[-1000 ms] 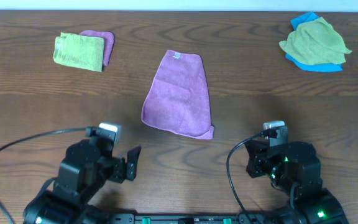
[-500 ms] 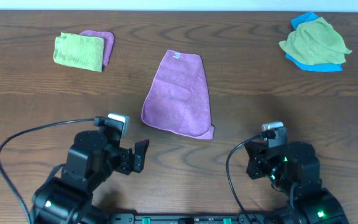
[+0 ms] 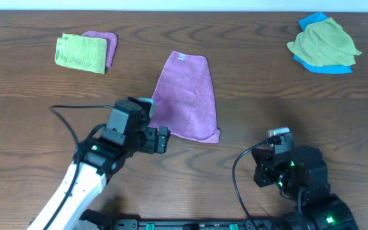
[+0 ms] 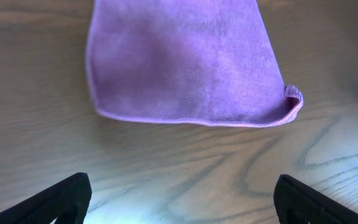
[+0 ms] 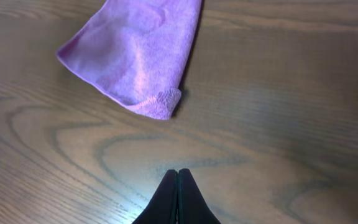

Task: Fold the cloth
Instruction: 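Reach the left gripper to the cloth's lower-left edge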

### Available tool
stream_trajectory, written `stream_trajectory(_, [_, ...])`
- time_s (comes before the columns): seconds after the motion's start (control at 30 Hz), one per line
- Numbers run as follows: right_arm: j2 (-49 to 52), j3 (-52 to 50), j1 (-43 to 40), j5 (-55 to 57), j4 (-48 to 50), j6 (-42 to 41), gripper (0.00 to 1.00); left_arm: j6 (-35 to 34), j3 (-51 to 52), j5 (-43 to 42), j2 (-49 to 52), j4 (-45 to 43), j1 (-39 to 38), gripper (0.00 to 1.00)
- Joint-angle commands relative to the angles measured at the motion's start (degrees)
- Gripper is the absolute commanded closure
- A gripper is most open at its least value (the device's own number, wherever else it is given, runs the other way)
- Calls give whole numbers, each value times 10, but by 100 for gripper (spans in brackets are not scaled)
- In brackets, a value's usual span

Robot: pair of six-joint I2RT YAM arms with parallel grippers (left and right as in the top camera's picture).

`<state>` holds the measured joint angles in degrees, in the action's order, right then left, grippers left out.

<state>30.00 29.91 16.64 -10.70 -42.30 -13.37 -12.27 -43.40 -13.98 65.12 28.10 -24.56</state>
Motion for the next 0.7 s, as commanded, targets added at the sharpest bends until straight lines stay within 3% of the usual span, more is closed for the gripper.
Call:
stream_trajectory(0.0, [0,3,3,-2,-5,8,98,-6,5,-20,37,-14,-2,5])
stream_trajectory(0.17, [0,3,3,-3,-15,15,98,-60,5,27,86,-43,-1,5])
stream_trajectory(0.33, [0,3,3,-3,-29,17,98,-66,5,30,95,-59,23,5])
stream_trajectory(0.5, [0,3,3,-3,-30,17,99,-63,13,13,101,-79,60,0])
stream_trajectory(0.53, [0,3,3,-3,-31,17,98,-59,18,0,103,-87,68,6])
stream_trajectory(0.6, [0,3,3,-3,-34,17,99,-57,33,-40,112,-116,85,8])
stream_trajectory(0.67, [0,3,3,-3,-34,17,99,-57,47,-69,122,-141,93,4])
